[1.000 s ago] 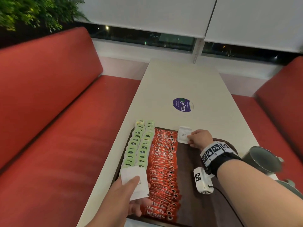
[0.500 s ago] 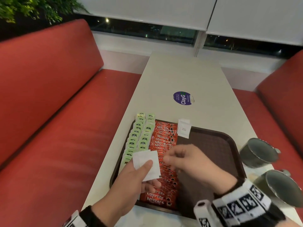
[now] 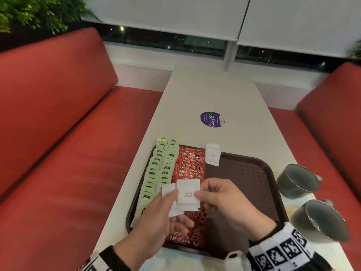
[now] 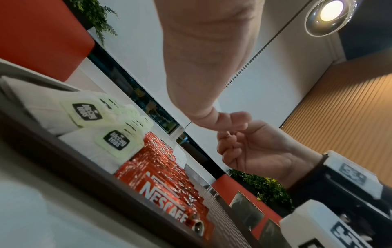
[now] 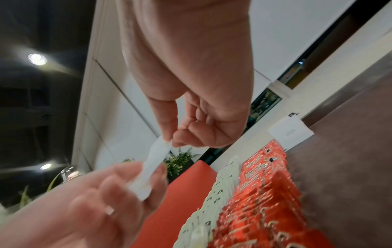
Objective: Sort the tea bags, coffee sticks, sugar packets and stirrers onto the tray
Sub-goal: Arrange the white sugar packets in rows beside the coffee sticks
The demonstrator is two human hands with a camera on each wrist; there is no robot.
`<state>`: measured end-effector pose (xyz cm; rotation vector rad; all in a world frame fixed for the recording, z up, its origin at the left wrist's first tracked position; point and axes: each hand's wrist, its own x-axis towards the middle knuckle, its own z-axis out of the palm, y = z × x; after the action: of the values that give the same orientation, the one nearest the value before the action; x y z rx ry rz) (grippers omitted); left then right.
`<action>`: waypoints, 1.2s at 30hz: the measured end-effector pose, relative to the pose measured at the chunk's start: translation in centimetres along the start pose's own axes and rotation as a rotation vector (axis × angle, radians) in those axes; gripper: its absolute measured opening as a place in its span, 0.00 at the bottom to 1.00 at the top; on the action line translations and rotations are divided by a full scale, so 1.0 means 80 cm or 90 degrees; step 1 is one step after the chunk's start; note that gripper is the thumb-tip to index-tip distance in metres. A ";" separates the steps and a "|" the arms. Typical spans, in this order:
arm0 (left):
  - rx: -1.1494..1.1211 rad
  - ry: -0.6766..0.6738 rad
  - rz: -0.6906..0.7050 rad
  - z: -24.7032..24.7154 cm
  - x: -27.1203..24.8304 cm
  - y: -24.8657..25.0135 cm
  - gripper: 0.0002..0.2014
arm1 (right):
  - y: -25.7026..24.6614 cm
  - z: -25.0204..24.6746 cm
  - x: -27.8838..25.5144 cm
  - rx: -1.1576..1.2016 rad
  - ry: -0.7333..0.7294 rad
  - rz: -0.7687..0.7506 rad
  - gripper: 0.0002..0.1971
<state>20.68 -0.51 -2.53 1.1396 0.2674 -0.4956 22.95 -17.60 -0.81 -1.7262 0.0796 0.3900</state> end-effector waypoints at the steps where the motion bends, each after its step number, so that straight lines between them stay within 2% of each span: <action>1: -0.017 0.009 -0.001 -0.003 0.001 0.001 0.13 | -0.002 -0.006 0.004 0.031 0.020 0.016 0.09; 4: -0.040 0.032 0.004 -0.014 0.002 0.002 0.15 | -0.001 -0.032 0.032 0.050 0.122 0.043 0.11; 7: -0.044 0.053 0.002 -0.019 0.001 0.000 0.14 | 0.015 -0.068 0.077 -0.055 0.235 0.058 0.11; 10: -0.037 0.079 -0.003 -0.021 0.001 -0.003 0.12 | 0.029 -0.100 0.120 -0.100 0.299 0.108 0.11; 16: 0.002 0.102 -0.014 -0.029 0.004 -0.008 0.12 | 0.052 -0.111 0.178 -0.064 0.298 0.212 0.10; 19: 0.001 0.114 -0.011 -0.032 0.004 -0.007 0.12 | 0.050 -0.104 0.193 -0.051 0.311 0.231 0.09; 24: -0.017 0.134 -0.016 -0.037 0.004 -0.007 0.10 | 0.054 -0.100 0.207 -0.113 0.332 0.177 0.10; 27: -0.015 0.135 -0.018 -0.039 0.003 -0.008 0.09 | 0.055 -0.099 0.205 -0.148 0.357 0.180 0.04; 28: -0.011 0.134 -0.017 -0.040 0.004 -0.008 0.08 | 0.055 -0.098 0.204 -0.146 0.364 0.173 0.02; 32: 0.029 0.103 -0.005 -0.038 0.004 -0.006 0.08 | 0.050 -0.102 0.184 -0.088 0.379 0.141 0.04; 34: 0.057 0.089 -0.001 -0.035 0.004 -0.004 0.07 | 0.041 -0.098 0.165 -0.065 0.374 0.119 0.02; 36: 0.079 0.074 0.004 -0.031 0.006 -0.002 0.08 | 0.028 -0.081 0.138 -0.107 0.323 0.068 0.03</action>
<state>21.10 1.57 -3.83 1.2919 0.3377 -0.4456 34.09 -22.50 -5.31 -1.9586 0.5201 0.0263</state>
